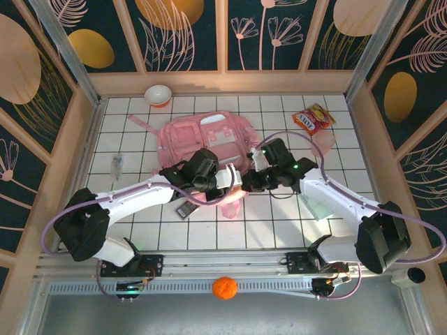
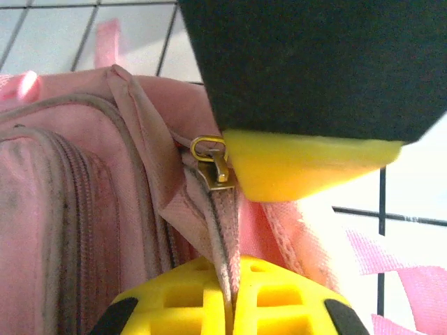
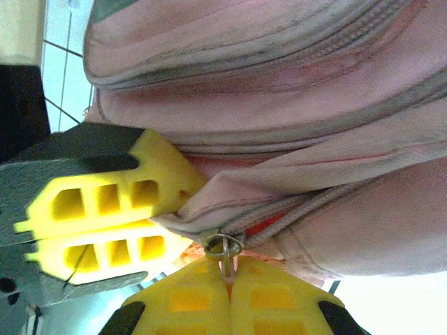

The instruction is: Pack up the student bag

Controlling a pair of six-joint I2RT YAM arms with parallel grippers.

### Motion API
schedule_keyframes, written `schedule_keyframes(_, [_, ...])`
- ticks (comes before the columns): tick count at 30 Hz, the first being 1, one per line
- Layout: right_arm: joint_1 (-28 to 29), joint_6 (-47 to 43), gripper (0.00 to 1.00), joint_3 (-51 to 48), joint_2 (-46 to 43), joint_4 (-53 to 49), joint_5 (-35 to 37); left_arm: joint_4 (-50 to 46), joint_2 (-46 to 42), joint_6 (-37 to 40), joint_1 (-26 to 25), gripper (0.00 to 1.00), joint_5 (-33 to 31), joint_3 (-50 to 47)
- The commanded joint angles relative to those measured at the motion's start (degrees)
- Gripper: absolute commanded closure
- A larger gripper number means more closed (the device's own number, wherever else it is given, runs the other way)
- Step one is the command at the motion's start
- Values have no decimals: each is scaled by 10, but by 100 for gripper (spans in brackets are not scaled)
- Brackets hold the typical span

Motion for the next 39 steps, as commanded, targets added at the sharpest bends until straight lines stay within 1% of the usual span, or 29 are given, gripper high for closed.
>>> schedule_keyframes(1, [-88,-22,100,-25,-24,1,11,-37,-60,49,3,100,-9,-30])
schedule_keyframes(4, [-143,-44,100,-37,-14,13,11,-55,-107,73,3,100,18,-55])
schedule_keyframes(8, [-187,-74,100,-20,28,30,7,-82,-151,98,2,100,18,-78])
schedule_keyframes(10, [-194,-86,100,-7,51,36,8,-89,-169,105,3,100,7,-87])
schedule_keyframes(13, [-182,-89,100,10,72,38,-10,-86,-189,90,3,100,-24,-95])
schedule_keyframes(14, [-170,-86,100,12,71,41,-10,-83,-192,78,3,97,-31,-95])
schedule_keyframes(16, [-144,-79,100,15,64,41,-7,-75,-190,48,3,65,-30,-86])
schedule_keyframes(17, [-131,-75,100,15,59,40,-4,-74,-183,22,3,47,-20,-74])
schedule_keyframes(18, [-118,-66,100,15,53,39,0,-66,-174,-14,2,35,-9,-60])
schedule_keyframes(19, [-107,-60,100,14,47,39,4,-54,-164,-52,0,28,-7,-51])
schedule_keyframes(20, [-97,-54,100,13,41,39,8,-37,-153,-89,-5,25,-15,-43])
schedule_keyframes(22, [-76,-40,100,12,27,36,16,5,-135,-138,-26,22,-51,-38])
schedule_keyframes(24, [-64,-28,100,11,17,34,17,39,-113,-170,-43,22,-77,-35])
schedule_keyframes(26, [-51,-19,100,13,8,32,20,57,-82,-197,-54,22,-95,-28])
schedule_keyframes(29, [-36,-15,100,19,-7,28,19,66,-29,-211,-65,22,-112,-18])
schedule_keyframes(30, [-34,-16,100,20,-12,26,17,69,-14,-210,-65,27,-118,-16])
schedule_keyframes(31, [-34,-17,100,19,-16,24,17,72,-2,-211,-66,36,-130,-16])
schedule_keyframes(32, [-35,-19,100,16,-19,22,21,71,6,-208,-66,51,-139,-15])
schedule_keyframes(33, [-40,-22,100,13,-22,20,29,65,11,-198,-65,69,-142,-12])
schedule_keyframes(34, [-52,-24,100,5,-24,20,35,60,9,-188,-66,83,-144,-11])
schedule_keyframes(35, [-67,-25,100,-5,-23,24,39,59,2,-181,-65,93,-147,-11])
schedule_keyframes(36, [-95,-25,100,-18,-20,31,39,58,-12,-167,-65,100,-146,-14])
schedule_keyframes(39, [-181,-27,100,-44,5,73,26,55,-64,-108,-66,100,-95,-33])
